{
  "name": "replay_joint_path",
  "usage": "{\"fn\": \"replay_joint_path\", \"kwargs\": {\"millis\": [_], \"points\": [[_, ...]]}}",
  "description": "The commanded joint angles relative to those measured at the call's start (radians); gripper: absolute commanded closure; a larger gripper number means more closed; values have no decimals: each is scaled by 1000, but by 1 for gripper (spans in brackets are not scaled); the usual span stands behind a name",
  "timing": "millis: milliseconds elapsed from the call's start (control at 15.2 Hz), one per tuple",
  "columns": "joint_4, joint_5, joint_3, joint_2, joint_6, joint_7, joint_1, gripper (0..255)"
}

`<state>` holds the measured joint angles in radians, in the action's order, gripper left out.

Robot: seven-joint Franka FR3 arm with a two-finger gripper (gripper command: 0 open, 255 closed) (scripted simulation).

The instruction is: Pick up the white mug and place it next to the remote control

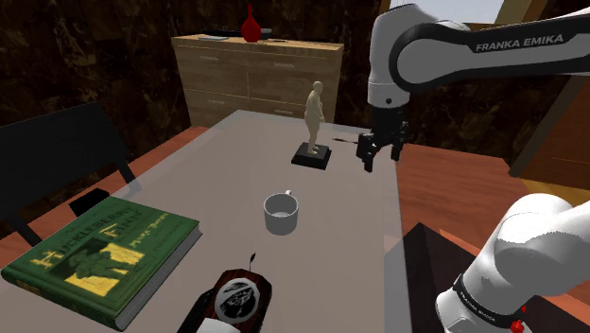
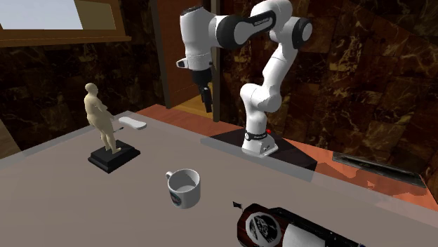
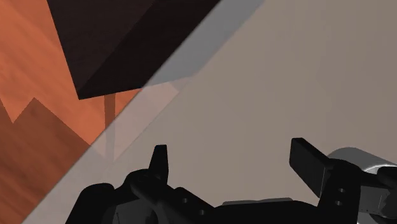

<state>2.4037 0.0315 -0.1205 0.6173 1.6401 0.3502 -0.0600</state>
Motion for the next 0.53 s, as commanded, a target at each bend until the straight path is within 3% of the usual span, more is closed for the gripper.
{"fn": "replay_joint_path", "kwargs": {"millis": [0, 462], "points": [[-17, 19, -31, -60, 48, 41, -9, 0], [-97, 52, -131, -273, 195, 178, -34, 0]]}}
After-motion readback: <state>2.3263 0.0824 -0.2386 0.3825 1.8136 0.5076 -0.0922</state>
